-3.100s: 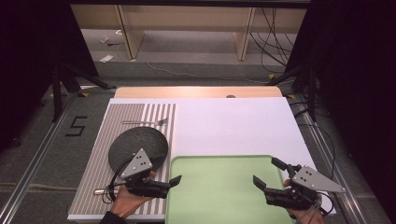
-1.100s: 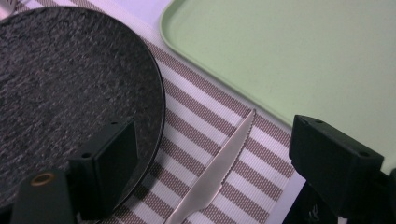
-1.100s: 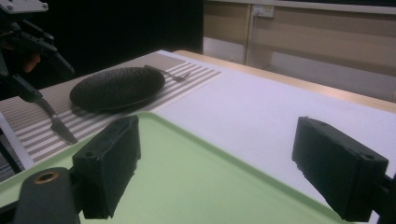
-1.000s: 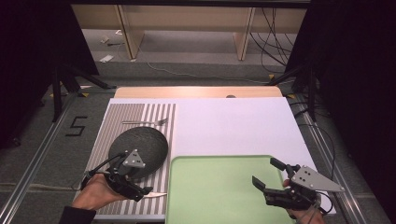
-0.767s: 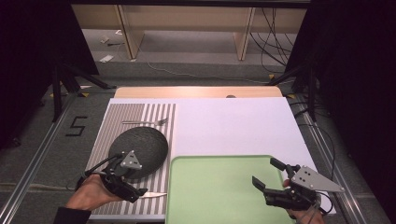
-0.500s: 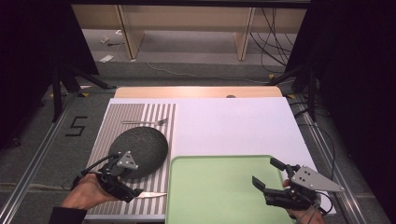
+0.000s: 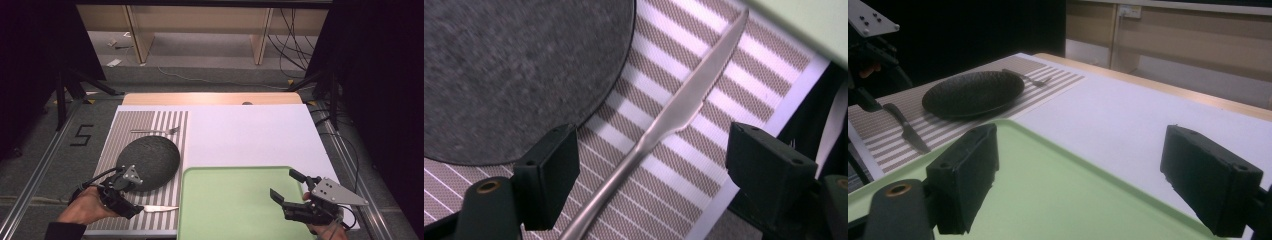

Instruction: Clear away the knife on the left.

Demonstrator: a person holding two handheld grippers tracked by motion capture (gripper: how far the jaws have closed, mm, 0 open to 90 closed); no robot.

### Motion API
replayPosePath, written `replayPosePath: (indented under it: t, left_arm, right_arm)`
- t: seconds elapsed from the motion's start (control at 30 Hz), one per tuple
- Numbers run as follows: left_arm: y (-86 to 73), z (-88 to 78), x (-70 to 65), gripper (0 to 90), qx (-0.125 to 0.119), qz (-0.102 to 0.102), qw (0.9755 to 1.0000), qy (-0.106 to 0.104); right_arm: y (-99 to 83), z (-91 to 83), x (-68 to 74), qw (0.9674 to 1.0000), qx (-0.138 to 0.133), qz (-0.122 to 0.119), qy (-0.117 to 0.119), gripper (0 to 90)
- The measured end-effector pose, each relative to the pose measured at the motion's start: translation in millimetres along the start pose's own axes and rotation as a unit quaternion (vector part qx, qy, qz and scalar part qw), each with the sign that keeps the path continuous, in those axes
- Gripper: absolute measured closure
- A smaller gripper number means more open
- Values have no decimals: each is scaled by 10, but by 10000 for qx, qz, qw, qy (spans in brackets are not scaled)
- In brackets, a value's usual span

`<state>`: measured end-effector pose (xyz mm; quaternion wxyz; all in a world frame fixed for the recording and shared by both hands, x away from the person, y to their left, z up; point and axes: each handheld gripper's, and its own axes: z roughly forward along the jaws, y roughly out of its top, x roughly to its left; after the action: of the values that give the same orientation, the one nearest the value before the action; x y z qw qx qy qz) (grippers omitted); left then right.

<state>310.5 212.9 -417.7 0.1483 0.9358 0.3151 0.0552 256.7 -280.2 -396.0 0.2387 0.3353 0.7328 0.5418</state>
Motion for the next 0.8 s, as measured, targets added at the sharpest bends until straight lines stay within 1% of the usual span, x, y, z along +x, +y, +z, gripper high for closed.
replayPosePath:
  t: [0.1,0.13,0.27,0.4,0.47,0.53,0.57,0.63,0.7,0.8]
  left_arm:
    - [-38,63,26,224,231,-11,9997,-2]
    - [-38,63,26,228,231,-11,9997,-2]
    - [-75,129,64,248,383,-72,9992,23]
    - [-93,185,90,277,534,-65,9985,73]
    - [-99,201,105,296,543,-81,9985,87]
    - [-106,231,113,320,557,-94,9984,62]
    - [-110,252,117,327,594,-86,9982,23]
    - [-109,301,127,336,704,-77,9975,14]
    - [-95,337,144,355,776,-57,9970,-1]
    - [-51,376,173,387,821,-42,9966,-13]
  right_arm:
    - [0,2,-1,10000,3,-5,-7,164]
    - [0,2,-1,10000,3,-5,-7,164]
    - [0,3,-3,10000,-7,-10,-3,165]
    - [0,4,-1,10000,-4,-15,-5,166]
    - [0,5,-1,10000,10,-16,-10,166]
    - [-2,9,-3,10000,23,-11,-10,166]
    - [0,7,-2,10000,30,-8,-11,167]
    - [2,2,5,10000,10,-14,-7,167]
    - [0,4,0,10000,14,-29,-19,167]
    - [1,6,-1,10000,22,-15,-8,168]
